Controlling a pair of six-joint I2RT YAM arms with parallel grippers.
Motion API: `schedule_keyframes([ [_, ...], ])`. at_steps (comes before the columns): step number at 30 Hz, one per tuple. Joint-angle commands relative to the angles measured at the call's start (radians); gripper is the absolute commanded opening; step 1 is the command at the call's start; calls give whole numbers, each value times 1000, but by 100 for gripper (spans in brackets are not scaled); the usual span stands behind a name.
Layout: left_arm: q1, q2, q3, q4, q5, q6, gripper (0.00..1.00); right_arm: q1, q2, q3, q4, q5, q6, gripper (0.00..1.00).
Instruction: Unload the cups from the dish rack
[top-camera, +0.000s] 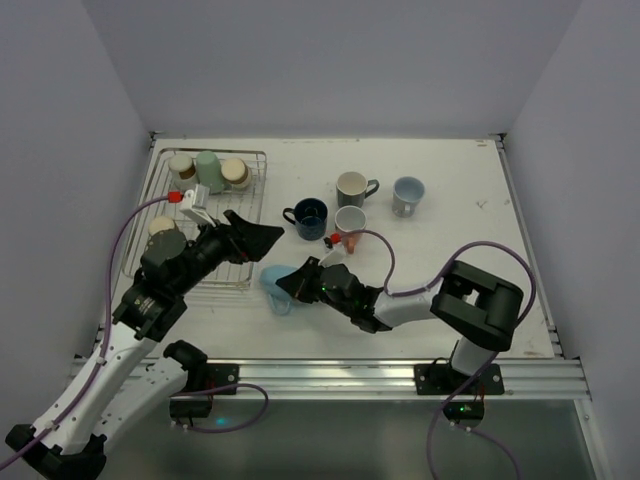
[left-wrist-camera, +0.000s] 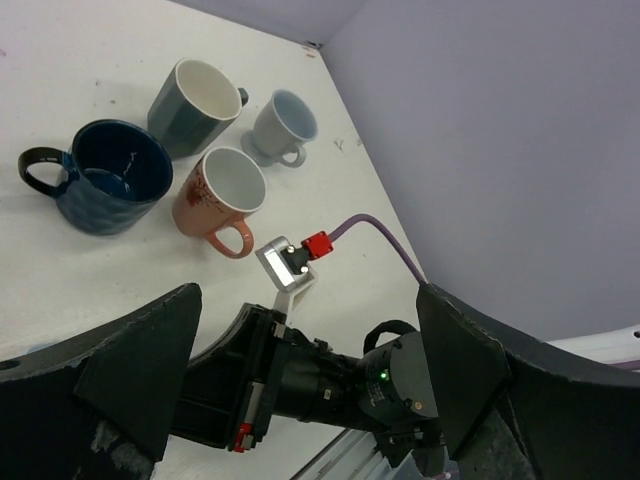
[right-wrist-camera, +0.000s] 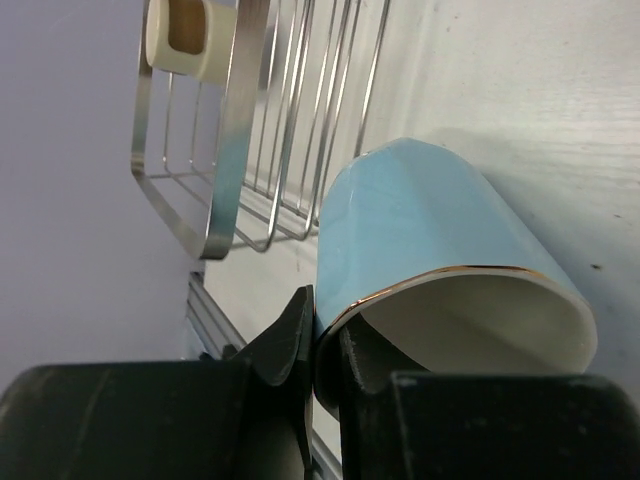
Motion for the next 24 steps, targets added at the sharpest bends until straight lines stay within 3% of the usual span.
schedule_keyframes([
  [1,-2,10,42,17,61,-26,93,0,-149,-53,68,75,-124,0],
  [5,-2,22,59,6,53,25,93,-3,-315,-76,-18,78,-290,0],
  [12,-2,21,74,2,36,114,96,-33,-512,31,-429,41,-514,0],
  [16,-2,22,62,-9,7,129,98,-55,-613,46,-475,-39,-548,0],
  [22,-2,30,-12,113,151,113,100,-211,-785,2,-342,-383,-456,0],
  [24,-1,33,-41,140,199,99,100,-254,-830,-6,-335,-422,-424,0],
])
